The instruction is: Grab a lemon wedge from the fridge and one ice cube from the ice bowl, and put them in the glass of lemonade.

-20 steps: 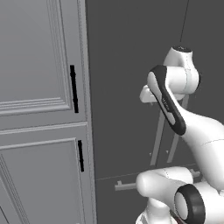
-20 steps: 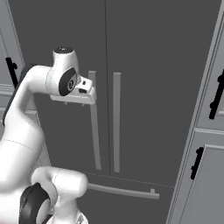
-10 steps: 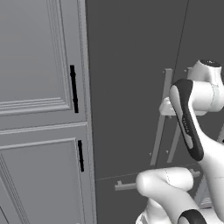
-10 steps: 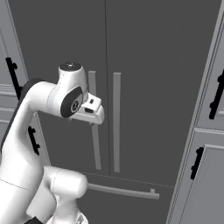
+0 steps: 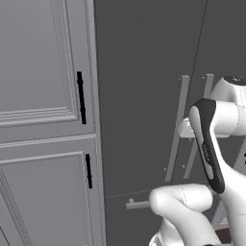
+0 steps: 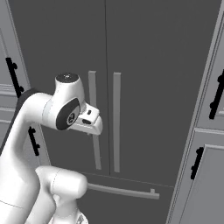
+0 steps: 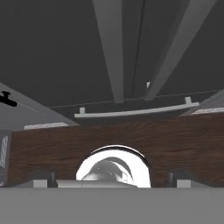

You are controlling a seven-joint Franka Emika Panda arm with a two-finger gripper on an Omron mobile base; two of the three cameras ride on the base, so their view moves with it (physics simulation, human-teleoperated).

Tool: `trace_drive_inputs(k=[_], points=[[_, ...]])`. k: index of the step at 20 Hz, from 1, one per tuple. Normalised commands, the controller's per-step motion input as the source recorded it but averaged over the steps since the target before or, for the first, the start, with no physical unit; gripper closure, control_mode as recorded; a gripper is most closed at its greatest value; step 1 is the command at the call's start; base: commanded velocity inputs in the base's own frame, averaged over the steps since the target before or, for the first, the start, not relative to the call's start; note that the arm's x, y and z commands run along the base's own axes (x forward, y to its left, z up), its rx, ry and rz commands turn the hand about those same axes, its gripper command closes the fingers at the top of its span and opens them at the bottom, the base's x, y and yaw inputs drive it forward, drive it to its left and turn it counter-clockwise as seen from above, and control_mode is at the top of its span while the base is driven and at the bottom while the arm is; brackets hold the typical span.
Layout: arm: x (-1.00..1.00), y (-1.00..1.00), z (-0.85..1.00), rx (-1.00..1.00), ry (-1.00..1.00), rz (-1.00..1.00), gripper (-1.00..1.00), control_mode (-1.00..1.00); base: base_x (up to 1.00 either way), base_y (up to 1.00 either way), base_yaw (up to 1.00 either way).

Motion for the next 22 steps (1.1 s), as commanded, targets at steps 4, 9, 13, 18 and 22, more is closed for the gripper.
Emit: trace_drive_inputs(k=[4,9,13,18,22], points=[[-0.91,0.08,-0.37,0.0,0.0,0.18,-1.0,-1.0,0.0,0.0,0.0],[-0.45,0.11,-0.25,0.0,0.0,0.23,-1.0,-1.0,0.0,0.0,0.0],[0.3,-0.17,0.08,0.06,0.0,0.0,-1.0,-1.0,0.0,0.0,0.0],[0.35,-0.13,0.06,0.07,0.0,0.02,-1.0,-1.0,0.0,0.0,0.0],[0.02,0.0,0.0,0.0,0.0,0.0,-1.0,-1.0,0.0,0.0,0.0]])
